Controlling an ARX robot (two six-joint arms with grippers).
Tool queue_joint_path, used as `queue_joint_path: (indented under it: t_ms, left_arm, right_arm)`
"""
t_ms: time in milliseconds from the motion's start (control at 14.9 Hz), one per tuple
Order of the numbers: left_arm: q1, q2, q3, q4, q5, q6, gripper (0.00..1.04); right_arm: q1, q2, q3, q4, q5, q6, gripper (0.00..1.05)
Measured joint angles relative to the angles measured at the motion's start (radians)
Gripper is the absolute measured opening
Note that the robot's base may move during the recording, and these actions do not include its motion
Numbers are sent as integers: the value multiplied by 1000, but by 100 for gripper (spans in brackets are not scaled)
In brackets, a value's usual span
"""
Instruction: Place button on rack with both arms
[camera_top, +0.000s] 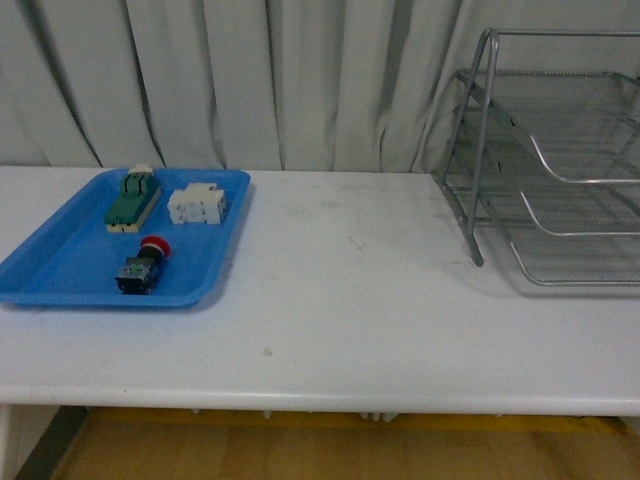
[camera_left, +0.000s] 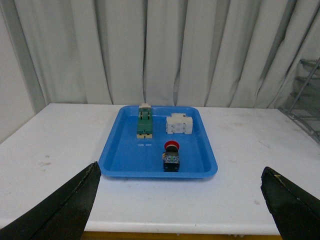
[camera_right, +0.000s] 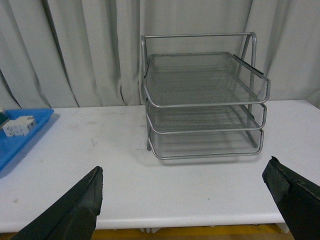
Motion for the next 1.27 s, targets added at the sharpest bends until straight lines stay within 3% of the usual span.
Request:
queue_joint_path:
  t_ms: [804, 938, 1004, 1138, 1205, 1272]
  left_arm:
    - [0, 0, 0, 0, 0, 0, 98]
    - [0, 0, 0, 1, 0, 0, 98]
    - [0, 0, 0, 0, 0, 0, 98]
    - [0, 0, 0, 0, 0, 0, 98]
    - [0, 0, 0, 0, 0, 0, 98]
    - [0, 0, 0, 0, 0, 0, 98]
  right_arm:
    - [-1, 0, 0, 1, -4, 1, 98]
    - [-193, 267, 31, 292, -349, 43, 98]
    - [-266, 469, 72, 480, -457, 56, 98]
    - [-416, 886, 258, 829, -499, 113, 98]
    - [-487, 1075, 380, 932, -473, 171, 98]
    - [-547, 1250, 505, 944, -436, 234, 98]
